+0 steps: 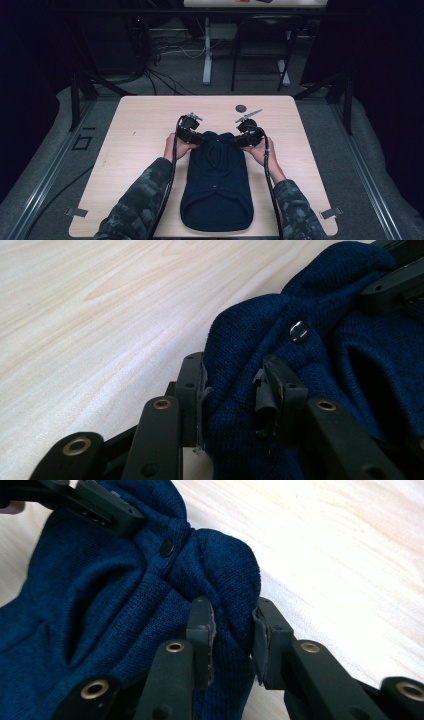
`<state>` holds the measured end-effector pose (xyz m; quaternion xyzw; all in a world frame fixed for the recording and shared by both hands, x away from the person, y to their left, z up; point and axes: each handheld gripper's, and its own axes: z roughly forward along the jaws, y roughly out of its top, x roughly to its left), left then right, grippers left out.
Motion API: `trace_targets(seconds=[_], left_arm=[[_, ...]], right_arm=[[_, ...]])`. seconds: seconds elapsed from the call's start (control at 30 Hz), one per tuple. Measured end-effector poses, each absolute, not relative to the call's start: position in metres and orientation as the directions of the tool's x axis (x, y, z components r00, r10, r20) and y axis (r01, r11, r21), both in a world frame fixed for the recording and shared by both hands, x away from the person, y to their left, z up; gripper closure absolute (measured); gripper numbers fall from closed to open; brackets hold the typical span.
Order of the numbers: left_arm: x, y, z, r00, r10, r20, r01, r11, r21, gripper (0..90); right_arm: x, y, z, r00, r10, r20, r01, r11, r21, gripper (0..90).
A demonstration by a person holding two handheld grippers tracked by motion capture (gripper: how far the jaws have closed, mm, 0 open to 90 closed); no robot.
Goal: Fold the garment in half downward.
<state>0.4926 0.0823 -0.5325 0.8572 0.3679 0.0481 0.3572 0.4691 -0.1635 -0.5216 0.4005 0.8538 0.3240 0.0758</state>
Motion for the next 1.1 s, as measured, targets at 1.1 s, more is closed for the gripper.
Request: trace_targets(seconds=[1.1], left_arm=[[0.468, 0.092, -0.492, 0.795, 0.583, -0.165, 0.5, -0.477, 0.723, 66.3]], right_arm=[[0.431, -0.173, -0.477, -0.732, 0.68, 0.05, 0.503, 0.489, 0.713, 71.7]])
